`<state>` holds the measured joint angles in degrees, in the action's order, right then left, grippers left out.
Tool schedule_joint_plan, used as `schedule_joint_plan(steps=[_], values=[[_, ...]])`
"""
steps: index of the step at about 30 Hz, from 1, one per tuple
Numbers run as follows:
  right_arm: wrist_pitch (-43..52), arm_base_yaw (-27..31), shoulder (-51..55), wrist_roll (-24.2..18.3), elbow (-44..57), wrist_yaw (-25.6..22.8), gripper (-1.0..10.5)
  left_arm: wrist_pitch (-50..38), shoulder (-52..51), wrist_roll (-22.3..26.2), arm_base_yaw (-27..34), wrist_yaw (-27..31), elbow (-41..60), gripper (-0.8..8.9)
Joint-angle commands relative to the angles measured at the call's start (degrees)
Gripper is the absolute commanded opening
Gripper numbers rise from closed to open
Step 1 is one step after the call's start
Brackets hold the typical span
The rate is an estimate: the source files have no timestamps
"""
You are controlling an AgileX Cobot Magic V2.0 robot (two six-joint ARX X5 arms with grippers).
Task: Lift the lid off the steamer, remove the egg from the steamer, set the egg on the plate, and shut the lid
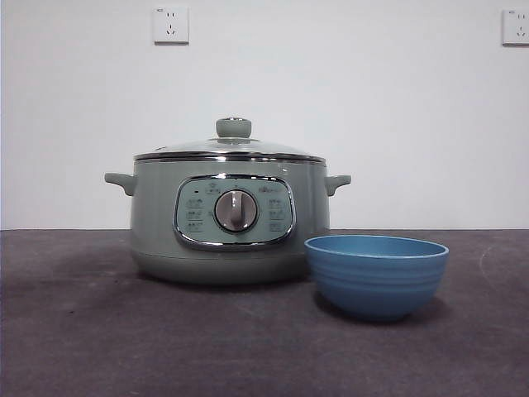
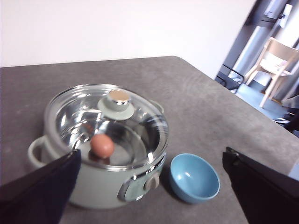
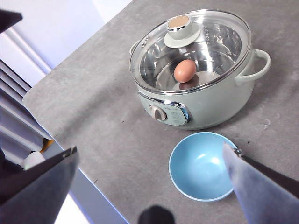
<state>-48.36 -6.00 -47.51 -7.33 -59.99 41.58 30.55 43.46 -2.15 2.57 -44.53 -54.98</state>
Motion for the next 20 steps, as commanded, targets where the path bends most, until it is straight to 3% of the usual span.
schedule_joint_plan(steps=[1, 11, 20], values=[[0.26, -0.11, -0.13, 0.00, -0.22, 0.07, 5.4, -3.26, 4.07, -0.11, -2.75, 1.53, -2.91, 5.36], [0.20, -0.11, -0.13, 0.02, -0.22, 0.04, 5.4, -12.07, 22.18, 2.45, -14.51, 13.35, -13.40, 5.35], [-0.17, -0.11, -0.13, -0.02, -0.22, 0.02, 5.4, -20.92, 37.83, 3.89, -20.39, 21.27, -19.45, 5.35]])
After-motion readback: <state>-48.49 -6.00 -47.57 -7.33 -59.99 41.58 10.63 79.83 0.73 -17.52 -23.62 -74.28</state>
